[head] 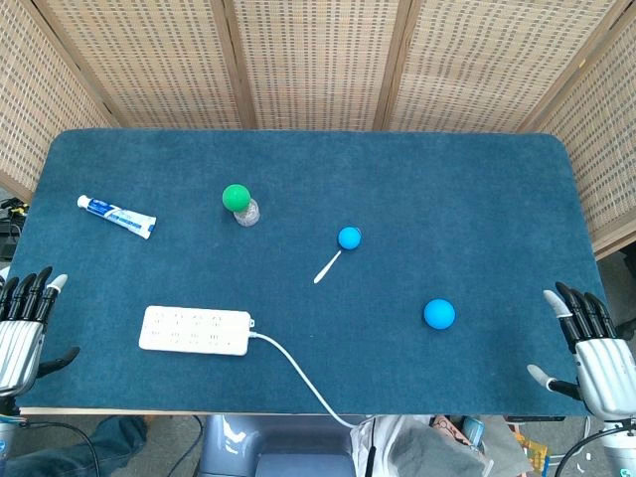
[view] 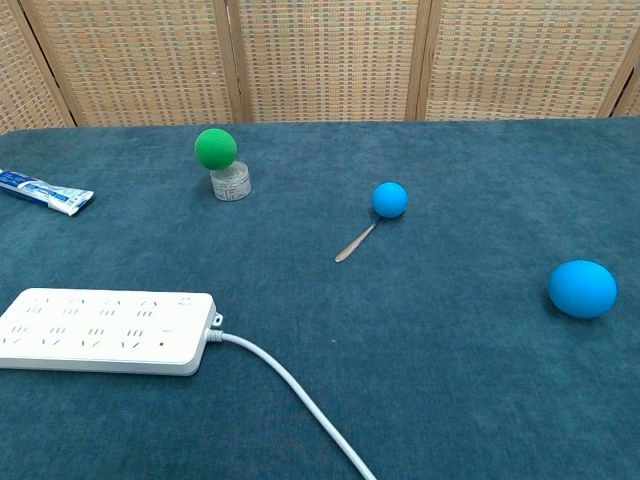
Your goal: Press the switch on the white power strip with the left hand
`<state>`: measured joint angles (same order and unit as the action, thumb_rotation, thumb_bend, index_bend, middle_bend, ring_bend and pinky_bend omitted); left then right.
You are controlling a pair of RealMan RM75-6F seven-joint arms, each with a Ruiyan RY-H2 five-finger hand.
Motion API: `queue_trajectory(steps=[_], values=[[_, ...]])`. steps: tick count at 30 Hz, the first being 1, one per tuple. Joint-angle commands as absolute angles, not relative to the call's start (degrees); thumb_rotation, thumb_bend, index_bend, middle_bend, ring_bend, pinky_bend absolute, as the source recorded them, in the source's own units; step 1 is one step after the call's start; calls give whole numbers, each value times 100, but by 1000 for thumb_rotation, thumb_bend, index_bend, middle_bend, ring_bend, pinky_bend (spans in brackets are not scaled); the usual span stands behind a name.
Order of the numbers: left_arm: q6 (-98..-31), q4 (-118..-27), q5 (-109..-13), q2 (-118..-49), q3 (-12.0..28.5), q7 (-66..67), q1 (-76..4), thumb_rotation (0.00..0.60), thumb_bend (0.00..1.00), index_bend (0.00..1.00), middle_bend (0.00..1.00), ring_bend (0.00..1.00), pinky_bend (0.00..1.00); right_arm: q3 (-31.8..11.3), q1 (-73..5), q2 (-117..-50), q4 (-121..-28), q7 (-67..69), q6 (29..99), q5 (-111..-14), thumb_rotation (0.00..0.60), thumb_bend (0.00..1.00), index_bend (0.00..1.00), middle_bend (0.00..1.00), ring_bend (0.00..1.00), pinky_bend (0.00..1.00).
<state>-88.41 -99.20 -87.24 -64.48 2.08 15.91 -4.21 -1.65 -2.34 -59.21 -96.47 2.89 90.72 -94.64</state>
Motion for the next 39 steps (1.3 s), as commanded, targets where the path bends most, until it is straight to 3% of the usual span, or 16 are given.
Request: queue_trajectory(steps=[1,7,8,9,11,12,14,16,17,20,22,24,29,33,39], values=[[-8836,-9917,-8719,-6450,210,1594,-421,600,5,0,0,0,0,-164,-236,-5922,-9652,277,9065,-9459,600,0,0,0,0,0],[-8787,-9924,-8714,-6430,189,1614,-425,600,5,0,0,0,0,-156,-241,-5934,-9648,250,9045,-9458,600,0,0,0,0,0],[-8776,-9929,-8714,-6422,183,1625,-426,600,5,0,43,11,0,-155,-241,-5933,-9652,249,9046,-9460,600,0,0,0,0,0],[-8770,-9938,-8714,-6418,181,1629,-427,600,5,0,205,108,47,-156,-241,-5932,-9657,247,9048,-9463,600,0,0,0,0,0],[-8755,-9960,-8712,-6410,180,1601,-431,600,5,0,577,372,319,-160,-242,-5928,-9679,242,9062,-9476,600,0,0,0,0,0],[-8707,-9993,-8659,-6420,172,1555,-430,600,5,0,754,537,534,-160,-244,-5929,-9684,235,9063,-9481,600,0,0,0,0,0],[-8565,-10075,-8550,-6432,165,1465,-461,600,13,0,902,696,759,-159,-250,-5933,-9690,219,9043,-9471,600,0,0,0,0,0],[-8514,-10087,-8515,-6468,184,1532,-495,600,102,0,992,841,941,-157,-254,-5930,-9694,223,9018,-9449,600,0,0,0,0,0],[-8517,-10076,-8556,-6538,203,1554,-526,600,157,0,1000,870,974,-158,-252,-5924,-9696,235,9011,-9431,600,0,0,0,0,0],[-8371,-9997,-8679,-6710,130,1506,-607,600,513,0,1000,908,1000,-181,-241,-5898,-9706,311,9042,-9395,600,0,0,0,0,0],[-8177,-9882,-8749,-6839,75,1493,-709,600,860,0,1000,914,1000,-191,-235,-5872,-9703,381,9059,-9379,600,0,0,0,0,0],[-7936,-9774,-8723,-7009,49,1474,-825,600,990,0,1000,916,1000,-200,-240,-5852,-9693,455,9052,-9359,600,0,0,0,0,0],[-6957,-9900,-8313,-7301,-61,1358,-1178,600,1000,30,1000,916,1000,-203,-267,-5821,-9673,576,8986,-9321,600,0,0,0,0,0],[-6355,-10082,-7837,-7757,-60,1805,-1441,600,1000,126,1000,916,1000,-202,-291,-5801,-9653,684,8916,-9277,600,0,0,0,0,0],[-6241,-10200,-7306,-8251,25,2547,-1601,600,1000,213,1000,916,1000,-204,-313,-5765,-9629,807,8865,-9247,600,0,0,0,0,0]])
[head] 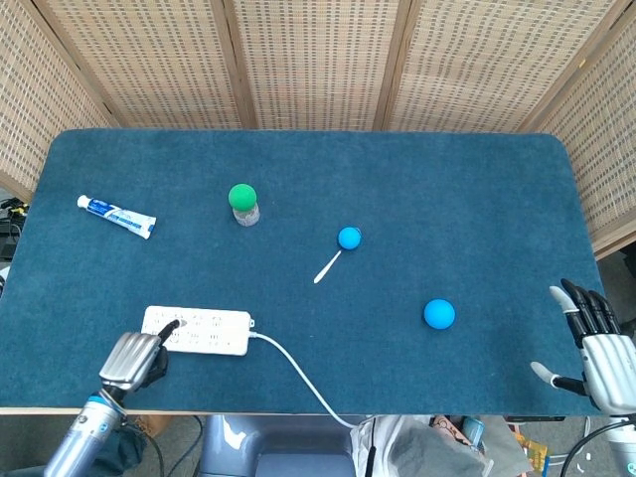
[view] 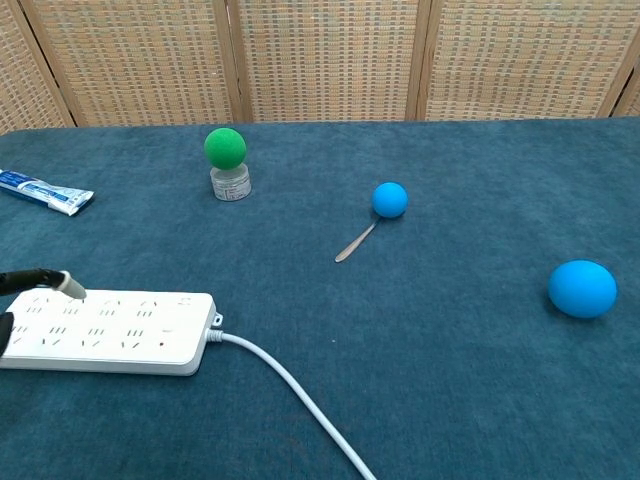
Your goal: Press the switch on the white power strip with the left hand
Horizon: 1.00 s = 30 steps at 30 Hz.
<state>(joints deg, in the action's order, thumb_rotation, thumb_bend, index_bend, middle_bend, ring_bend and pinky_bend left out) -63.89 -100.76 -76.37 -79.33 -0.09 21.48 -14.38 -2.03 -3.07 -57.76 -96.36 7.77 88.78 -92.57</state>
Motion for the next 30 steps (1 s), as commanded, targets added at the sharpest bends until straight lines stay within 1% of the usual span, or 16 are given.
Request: queue_trajectory(steps=[1,12,30], values=[[-6253,-10217,-7257,-8308,31,2643,-1621,600,1000,217,1000,916,1000,-205,-316,-5759,-9627,829,8859,-9241,600,0,0,0,0,0],[-6426,-10351,-7042,-8613,80,3022,-1758,600,1000,226,1000,916,1000,-206,-340,-5711,-9609,964,8787,-9185,600,0,0,0,0,0],[-6192,-10157,-6563,-8871,-22,3137,-2043,600,1000,244,1000,915,1000,-205,-347,-5708,-9609,970,8768,-9165,600,0,0,0,0,0]])
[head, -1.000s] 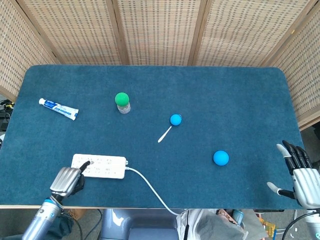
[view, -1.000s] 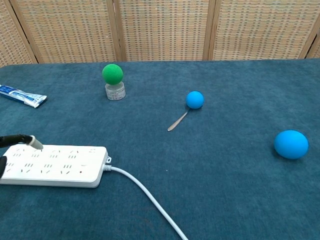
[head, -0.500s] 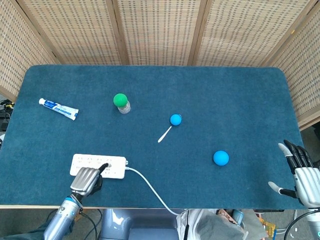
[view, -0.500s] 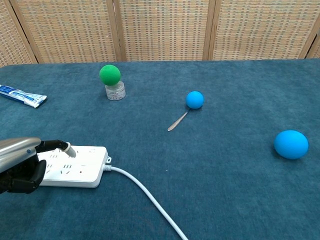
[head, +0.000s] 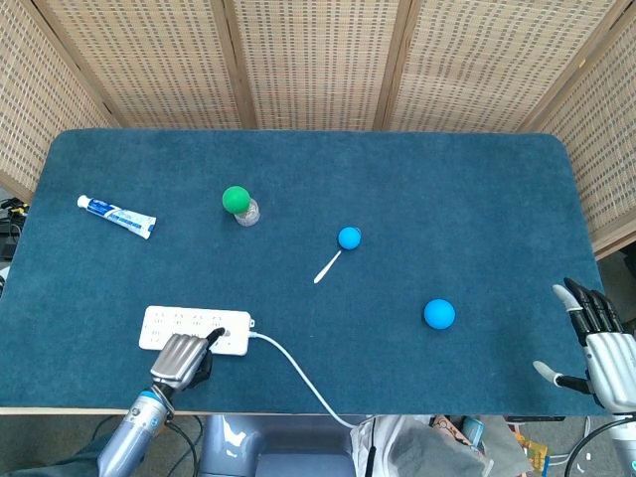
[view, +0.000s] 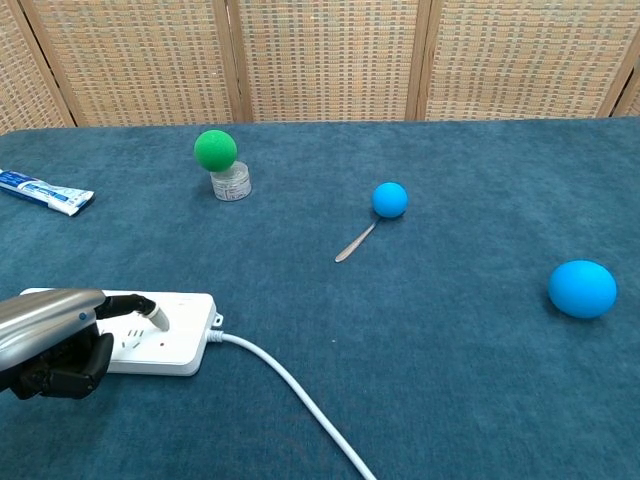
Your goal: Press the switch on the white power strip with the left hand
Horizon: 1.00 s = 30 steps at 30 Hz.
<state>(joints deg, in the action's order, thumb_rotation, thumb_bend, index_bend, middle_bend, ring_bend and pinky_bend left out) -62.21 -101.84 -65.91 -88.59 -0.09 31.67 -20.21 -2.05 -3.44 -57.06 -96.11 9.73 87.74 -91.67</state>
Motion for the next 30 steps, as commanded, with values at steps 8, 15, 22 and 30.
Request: queue_trajectory(steps=[8,15,22,30], values=[[-6299,-10126,-6707,-8841,-32,2904,-2054,600,1000,246,1000,916,1000,-209,-350,-5714,-9608,960,8765,-9159,600,0,0,0,0,0],[-7144,-10292,-7691,-8445,28,2275,-1829,600,999,246,1000,915,1000,-196,-351,-5715,-9613,948,8760,-9175,600,0,0,0,0,0],[-8469,-10052,-8665,-7577,27,1894,-1320,600,269,221,807,706,687,-156,-335,-5724,-9655,905,8797,-9265,600,0,0,0,0,0],[-8705,-9834,-8298,-6966,-66,1835,-885,600,0,0,0,0,0,-132,-318,-5737,-9701,830,8839,-9330,600,0,0,0,0,0]])
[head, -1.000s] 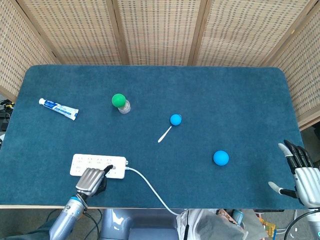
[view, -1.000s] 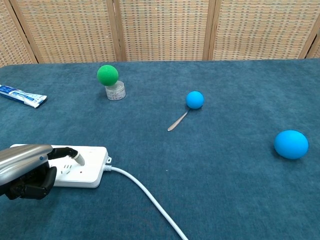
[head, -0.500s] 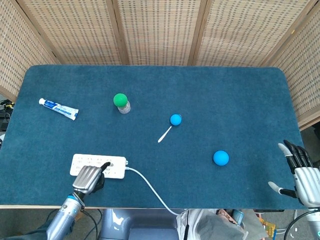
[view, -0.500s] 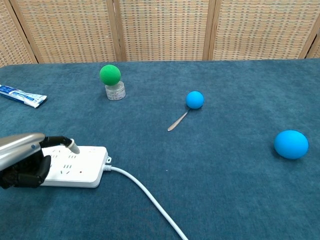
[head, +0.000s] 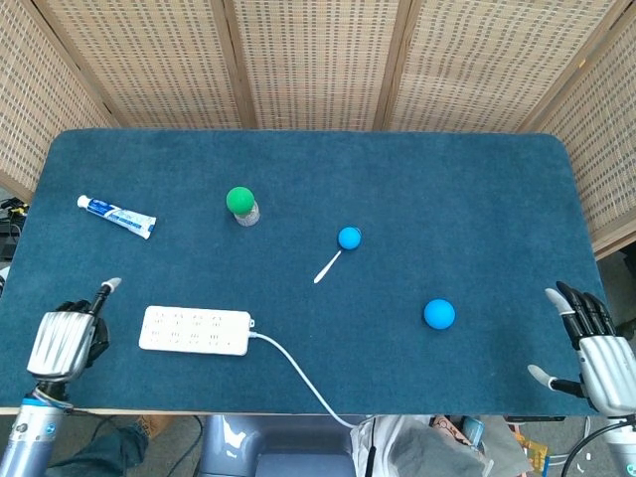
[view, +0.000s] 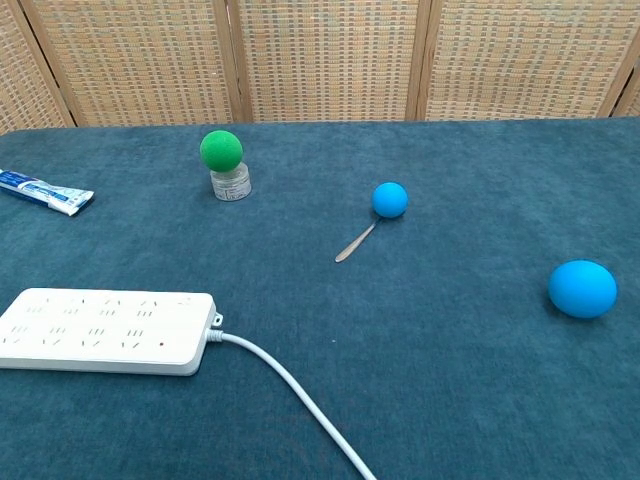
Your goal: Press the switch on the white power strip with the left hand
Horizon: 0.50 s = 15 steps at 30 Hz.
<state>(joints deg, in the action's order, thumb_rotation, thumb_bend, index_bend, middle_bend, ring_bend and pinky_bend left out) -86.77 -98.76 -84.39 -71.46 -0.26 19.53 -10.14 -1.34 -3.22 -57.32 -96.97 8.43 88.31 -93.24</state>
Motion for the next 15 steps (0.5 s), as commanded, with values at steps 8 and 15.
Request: queue_trajectory(steps=[8,15], values=[[-8578,-9869,-8128,-6639,-94,1443,-740,600,0,0,0,0,0,-113,-313,-5770,-9730,729,8847,-9365,600,0,0,0,0,0],[-8518,-9926,-8092,-6557,-20,1406,-727,600,0,0,0,0,0,-134,-322,-5775,-9731,728,8823,-9307,600,0,0,0,0,0]])
